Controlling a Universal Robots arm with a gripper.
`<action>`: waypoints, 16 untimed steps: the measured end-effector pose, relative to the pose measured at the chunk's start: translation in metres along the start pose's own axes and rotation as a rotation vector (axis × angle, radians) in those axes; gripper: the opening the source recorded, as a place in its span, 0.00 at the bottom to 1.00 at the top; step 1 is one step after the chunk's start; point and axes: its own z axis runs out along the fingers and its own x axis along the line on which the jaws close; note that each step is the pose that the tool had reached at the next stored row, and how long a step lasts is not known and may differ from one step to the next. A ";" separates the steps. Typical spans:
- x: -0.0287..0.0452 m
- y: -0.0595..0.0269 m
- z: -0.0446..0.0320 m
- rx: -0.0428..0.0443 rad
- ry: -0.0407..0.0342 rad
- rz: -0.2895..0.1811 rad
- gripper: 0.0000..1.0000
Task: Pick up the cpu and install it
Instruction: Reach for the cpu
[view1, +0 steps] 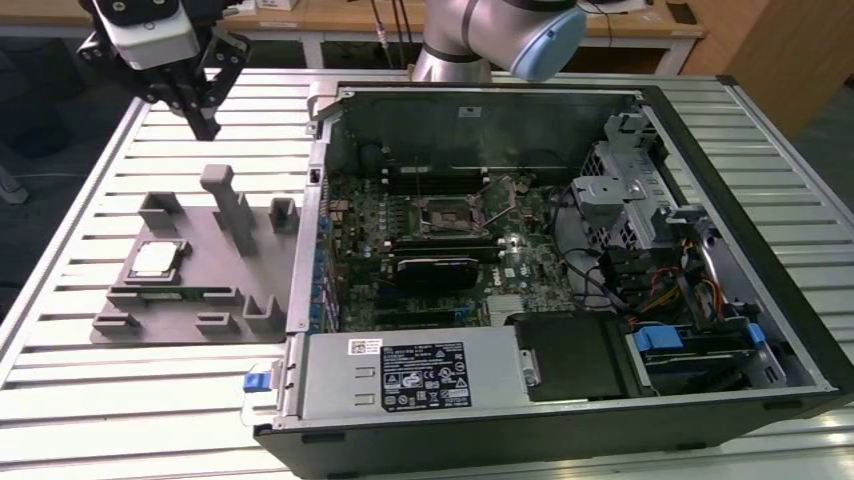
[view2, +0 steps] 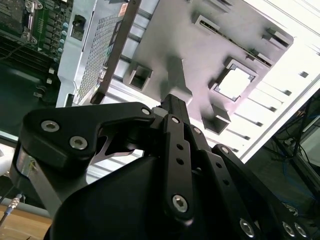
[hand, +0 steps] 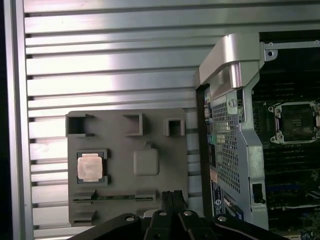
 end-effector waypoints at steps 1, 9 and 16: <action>0.0010 -0.0001 0.0004 0.0000 0.0001 0.000 0.11; 0.0087 -0.0009 0.0039 0.0000 0.0001 0.000 0.11; 0.0152 -0.0015 0.0077 0.0000 0.0000 0.000 0.11</action>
